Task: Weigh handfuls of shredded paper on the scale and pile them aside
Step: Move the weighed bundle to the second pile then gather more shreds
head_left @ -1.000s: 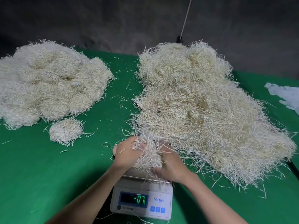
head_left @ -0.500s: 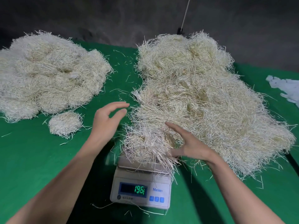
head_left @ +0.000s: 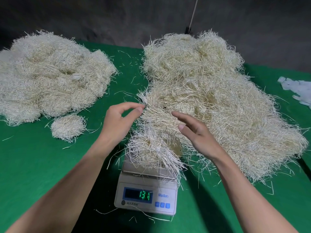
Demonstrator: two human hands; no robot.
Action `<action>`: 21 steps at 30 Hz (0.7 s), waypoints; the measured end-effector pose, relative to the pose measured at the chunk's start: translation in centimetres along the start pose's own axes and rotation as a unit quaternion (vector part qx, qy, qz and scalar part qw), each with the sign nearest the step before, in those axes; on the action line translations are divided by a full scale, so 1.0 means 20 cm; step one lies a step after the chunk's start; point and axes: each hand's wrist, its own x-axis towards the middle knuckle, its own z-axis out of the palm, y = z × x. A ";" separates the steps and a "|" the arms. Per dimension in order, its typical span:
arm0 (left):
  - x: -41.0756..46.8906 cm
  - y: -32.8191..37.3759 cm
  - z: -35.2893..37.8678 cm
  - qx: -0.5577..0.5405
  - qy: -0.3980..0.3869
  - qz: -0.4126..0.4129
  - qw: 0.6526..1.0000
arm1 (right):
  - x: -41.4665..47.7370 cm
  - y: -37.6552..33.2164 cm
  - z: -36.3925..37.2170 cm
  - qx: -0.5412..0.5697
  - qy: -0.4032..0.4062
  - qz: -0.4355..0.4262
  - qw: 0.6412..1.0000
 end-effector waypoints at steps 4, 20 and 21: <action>0.00 -0.01 0.01 -0.001 -0.003 0.002 1.000 | 0.01 0.01 0.00 -0.003 -0.003 0.001 1.000; 0.03 -0.11 0.03 0.058 -0.051 -0.038 0.996 | 0.03 0.13 0.06 -0.018 -0.033 0.020 0.999; 0.02 -0.15 0.03 0.097 -0.088 -0.066 0.989 | 0.03 0.16 0.09 -0.044 -0.053 0.040 0.997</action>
